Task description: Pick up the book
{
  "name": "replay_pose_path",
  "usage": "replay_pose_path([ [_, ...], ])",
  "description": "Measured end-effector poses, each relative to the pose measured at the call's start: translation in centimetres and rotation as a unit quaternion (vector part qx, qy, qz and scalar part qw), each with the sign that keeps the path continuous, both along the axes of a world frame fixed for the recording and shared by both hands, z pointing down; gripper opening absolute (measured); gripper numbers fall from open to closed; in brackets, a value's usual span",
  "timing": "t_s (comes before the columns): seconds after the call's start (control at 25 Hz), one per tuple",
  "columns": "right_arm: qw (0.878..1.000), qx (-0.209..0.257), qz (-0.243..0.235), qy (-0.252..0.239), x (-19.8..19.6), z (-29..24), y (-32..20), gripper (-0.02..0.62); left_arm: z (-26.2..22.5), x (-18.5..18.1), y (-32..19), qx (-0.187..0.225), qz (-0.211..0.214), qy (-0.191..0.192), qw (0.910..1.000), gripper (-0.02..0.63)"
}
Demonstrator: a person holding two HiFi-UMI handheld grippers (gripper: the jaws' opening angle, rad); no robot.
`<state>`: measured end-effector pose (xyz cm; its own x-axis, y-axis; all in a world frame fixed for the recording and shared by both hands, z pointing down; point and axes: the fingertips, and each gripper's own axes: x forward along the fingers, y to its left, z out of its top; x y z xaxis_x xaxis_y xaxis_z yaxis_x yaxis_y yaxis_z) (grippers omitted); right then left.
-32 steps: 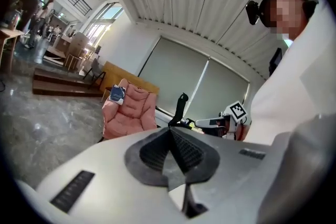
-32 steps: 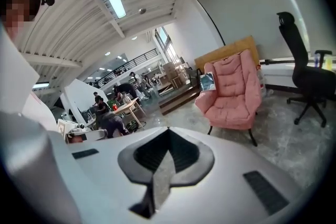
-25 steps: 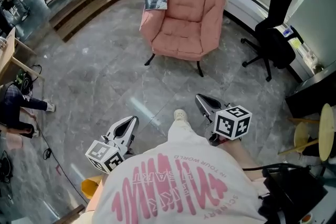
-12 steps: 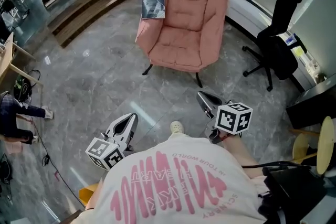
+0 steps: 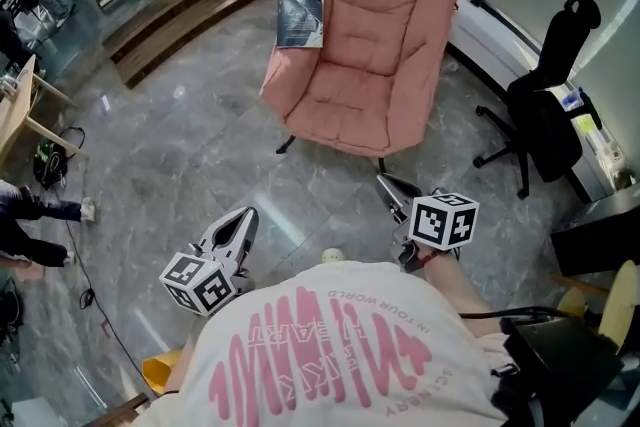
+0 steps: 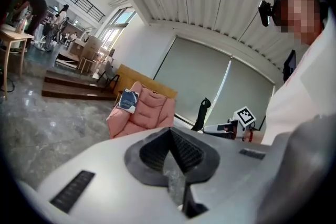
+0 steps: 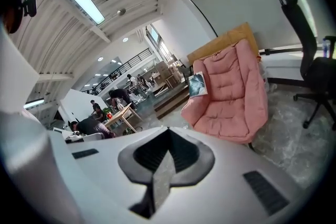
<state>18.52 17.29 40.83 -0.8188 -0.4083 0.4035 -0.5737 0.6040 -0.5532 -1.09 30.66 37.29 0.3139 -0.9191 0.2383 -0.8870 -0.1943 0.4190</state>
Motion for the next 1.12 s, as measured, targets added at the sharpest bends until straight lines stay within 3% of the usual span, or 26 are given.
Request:
replay_pose_path([
  [0.52,0.999,-0.026,-0.024,0.026,1.1,2.9,-6.9,0.008,1.1,1.2,-6.4,0.000,-0.021,0.016,0.9997,0.008],
  [0.92,0.997,-0.052,-0.049,0.029,-0.3,4.7,-7.4,0.008,2.6,0.8,-5.9,-0.035,-0.040,0.025,0.9983,0.008],
  [1.12,0.997,-0.059,-0.034,0.029,0.4,5.1,-7.8,0.008,2.7,0.5,-6.1,-0.043,-0.039,0.022,0.9981,0.008],
])
